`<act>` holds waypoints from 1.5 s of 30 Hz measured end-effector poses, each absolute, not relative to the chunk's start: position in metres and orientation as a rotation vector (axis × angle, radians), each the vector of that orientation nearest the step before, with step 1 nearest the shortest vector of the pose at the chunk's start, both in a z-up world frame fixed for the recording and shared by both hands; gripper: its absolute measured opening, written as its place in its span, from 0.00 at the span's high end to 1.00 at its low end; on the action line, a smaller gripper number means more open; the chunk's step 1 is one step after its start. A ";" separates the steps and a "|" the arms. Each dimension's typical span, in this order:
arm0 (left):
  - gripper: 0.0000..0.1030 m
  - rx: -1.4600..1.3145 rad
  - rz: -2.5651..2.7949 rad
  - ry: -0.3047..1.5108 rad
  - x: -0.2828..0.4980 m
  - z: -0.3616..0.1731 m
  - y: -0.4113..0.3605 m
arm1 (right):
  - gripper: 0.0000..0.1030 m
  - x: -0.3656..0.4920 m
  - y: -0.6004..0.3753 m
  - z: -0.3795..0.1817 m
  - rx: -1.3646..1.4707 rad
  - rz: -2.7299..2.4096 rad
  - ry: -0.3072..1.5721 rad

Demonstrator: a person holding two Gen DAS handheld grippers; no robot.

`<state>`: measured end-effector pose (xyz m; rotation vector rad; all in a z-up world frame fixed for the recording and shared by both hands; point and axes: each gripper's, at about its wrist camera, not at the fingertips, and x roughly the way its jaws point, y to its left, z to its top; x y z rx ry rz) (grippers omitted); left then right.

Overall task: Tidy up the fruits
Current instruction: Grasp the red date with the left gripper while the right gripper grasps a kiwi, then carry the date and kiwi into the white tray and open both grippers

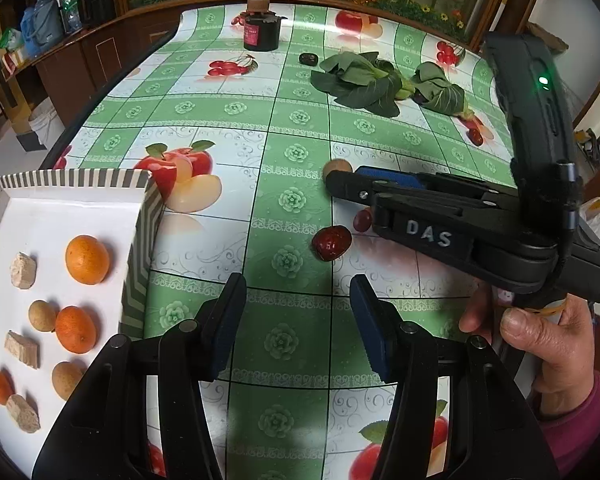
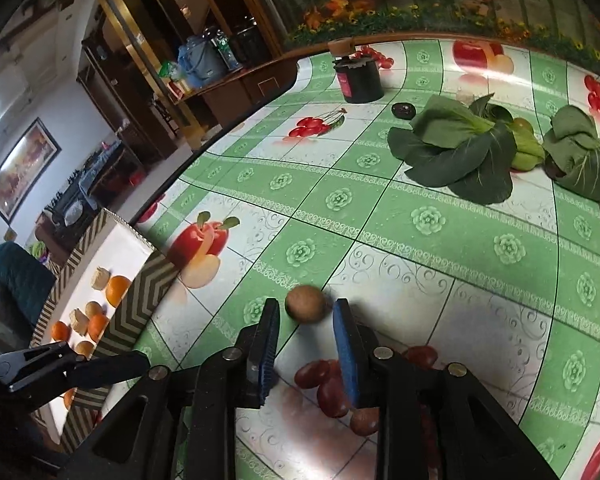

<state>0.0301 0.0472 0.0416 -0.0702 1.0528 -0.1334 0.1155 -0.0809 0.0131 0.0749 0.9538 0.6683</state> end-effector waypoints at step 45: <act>0.75 -0.086 -0.155 0.955 0.008 0.052 0.061 | 0.78 0.050 -0.101 0.038 0.085 0.720 0.909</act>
